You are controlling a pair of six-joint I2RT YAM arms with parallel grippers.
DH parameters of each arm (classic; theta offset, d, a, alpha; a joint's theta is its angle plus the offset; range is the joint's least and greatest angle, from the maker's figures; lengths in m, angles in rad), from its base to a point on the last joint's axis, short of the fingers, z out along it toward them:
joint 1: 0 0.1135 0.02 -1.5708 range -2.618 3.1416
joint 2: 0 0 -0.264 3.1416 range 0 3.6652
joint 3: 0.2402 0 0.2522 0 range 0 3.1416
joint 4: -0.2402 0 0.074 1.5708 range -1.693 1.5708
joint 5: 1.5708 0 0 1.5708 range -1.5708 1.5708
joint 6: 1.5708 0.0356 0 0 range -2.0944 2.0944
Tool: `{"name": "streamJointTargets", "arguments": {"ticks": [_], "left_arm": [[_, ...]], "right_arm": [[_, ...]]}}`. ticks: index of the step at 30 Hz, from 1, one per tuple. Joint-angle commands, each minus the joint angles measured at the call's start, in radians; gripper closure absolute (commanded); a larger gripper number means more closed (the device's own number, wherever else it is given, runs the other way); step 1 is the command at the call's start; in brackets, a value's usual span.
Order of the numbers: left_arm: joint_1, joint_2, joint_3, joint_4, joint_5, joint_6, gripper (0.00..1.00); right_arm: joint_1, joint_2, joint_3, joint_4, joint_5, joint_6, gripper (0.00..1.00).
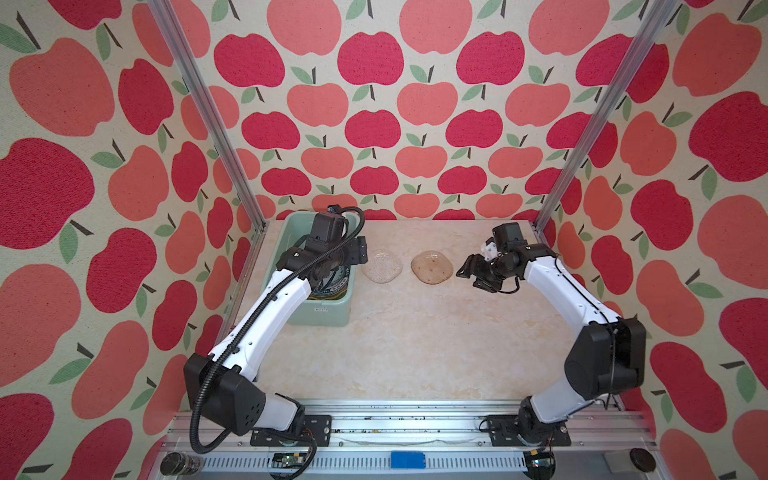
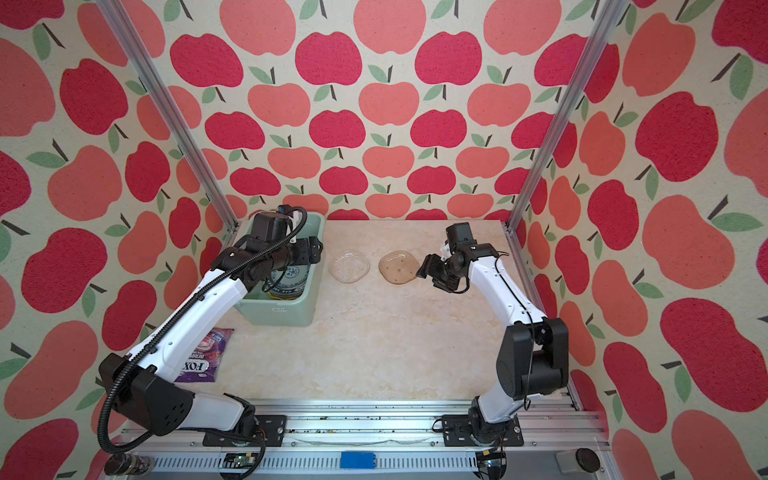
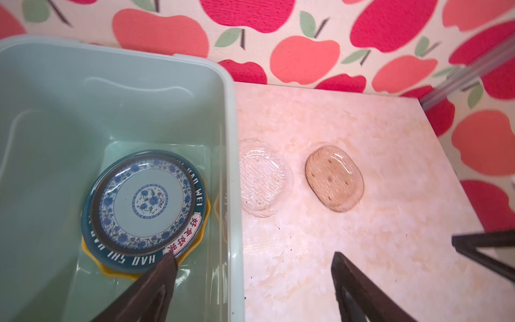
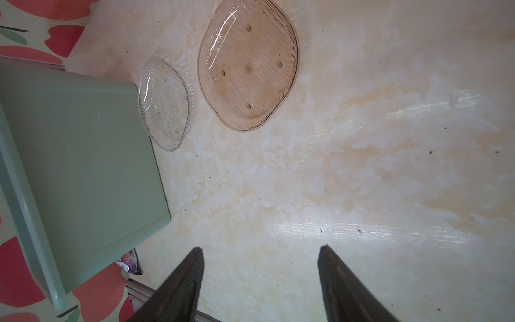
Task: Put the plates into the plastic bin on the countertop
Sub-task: 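Open and raise the left gripper while the right moves to the pink glass plate, then tilt the pink glass plate upright with the right gripper while the left approaches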
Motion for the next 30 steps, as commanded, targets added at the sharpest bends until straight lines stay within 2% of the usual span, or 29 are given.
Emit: {"name": "streamJointTargets", "arguments": {"ticks": [1,2,6,13,16,19,23,30], "left_arm": [[-0.057,0.012,-0.02,0.007,0.099,0.303,0.05],[-0.08,0.023,-0.016,0.003,0.113,0.349,0.01],[-0.149,0.084,0.036,-0.04,0.154,0.497,0.01],[-0.189,0.127,0.066,-0.026,0.134,0.592,0.01],[-0.196,0.115,0.035,0.027,0.118,0.594,0.01],[-0.225,0.114,-0.015,0.117,-0.03,0.57,0.01],[-0.236,0.145,-0.004,0.073,-0.017,0.602,0.01],[-0.234,0.144,-0.045,0.161,-0.001,0.51,0.01]], "right_arm": [[0.009,0.081,0.066,0.018,0.049,-0.007,0.32],[0.01,0.11,0.08,0.017,0.056,-0.013,0.33],[0.006,0.2,0.129,0.032,0.059,-0.024,0.33],[-0.021,0.326,0.198,0.057,0.06,-0.032,0.35],[-0.028,0.365,0.216,0.075,0.046,-0.035,0.36],[-0.028,0.405,0.231,0.089,0.035,-0.04,0.39],[-0.026,0.45,0.244,0.102,0.022,-0.04,0.45],[-0.02,0.502,0.249,0.142,0.011,-0.034,0.49]]}}
